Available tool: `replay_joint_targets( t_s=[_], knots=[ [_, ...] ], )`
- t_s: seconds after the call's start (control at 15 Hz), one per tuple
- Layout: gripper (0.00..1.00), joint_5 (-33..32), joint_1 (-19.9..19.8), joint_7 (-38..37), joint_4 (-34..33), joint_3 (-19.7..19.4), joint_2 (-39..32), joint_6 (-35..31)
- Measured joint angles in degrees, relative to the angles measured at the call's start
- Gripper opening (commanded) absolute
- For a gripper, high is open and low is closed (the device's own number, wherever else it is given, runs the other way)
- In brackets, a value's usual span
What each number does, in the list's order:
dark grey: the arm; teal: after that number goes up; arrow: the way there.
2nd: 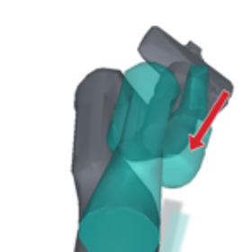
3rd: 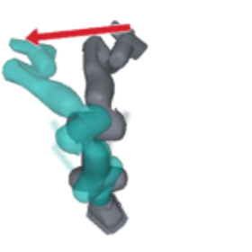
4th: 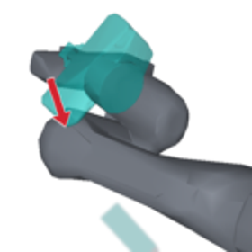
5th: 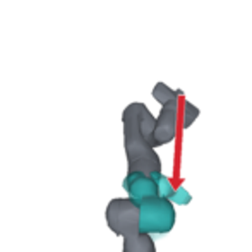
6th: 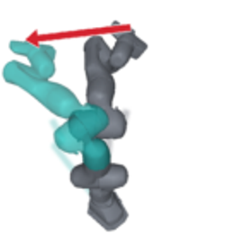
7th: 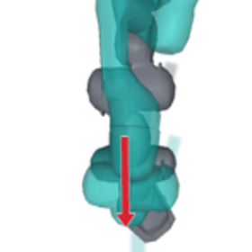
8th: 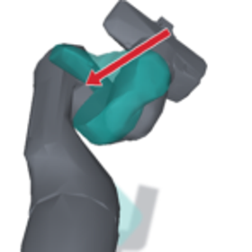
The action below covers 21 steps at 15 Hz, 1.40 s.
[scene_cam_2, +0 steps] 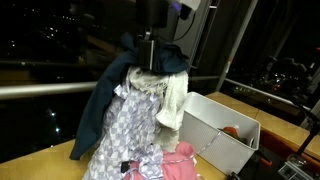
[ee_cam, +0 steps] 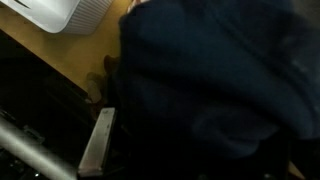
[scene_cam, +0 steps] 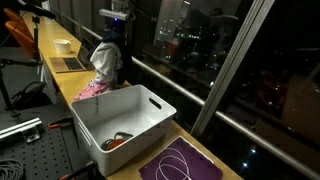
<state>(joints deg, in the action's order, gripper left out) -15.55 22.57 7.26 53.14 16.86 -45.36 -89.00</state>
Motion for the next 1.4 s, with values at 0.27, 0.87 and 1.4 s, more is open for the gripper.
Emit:
replay_joint_targets(
  t_s=[0.27, 0.87, 1.4],
  knots=[
    [0.05, 2.5, -3.5, 0.0, 7.9, 0.0, 0.0, -7.4],
    [0.25, 8.6, -9.6, 0.0, 28.7, 0.9, 4.9, -21.0],
    [0.95, 14.1, -12.4, 2.4, 42.9, -0.6, 13.6, -26.9]
  ],
)
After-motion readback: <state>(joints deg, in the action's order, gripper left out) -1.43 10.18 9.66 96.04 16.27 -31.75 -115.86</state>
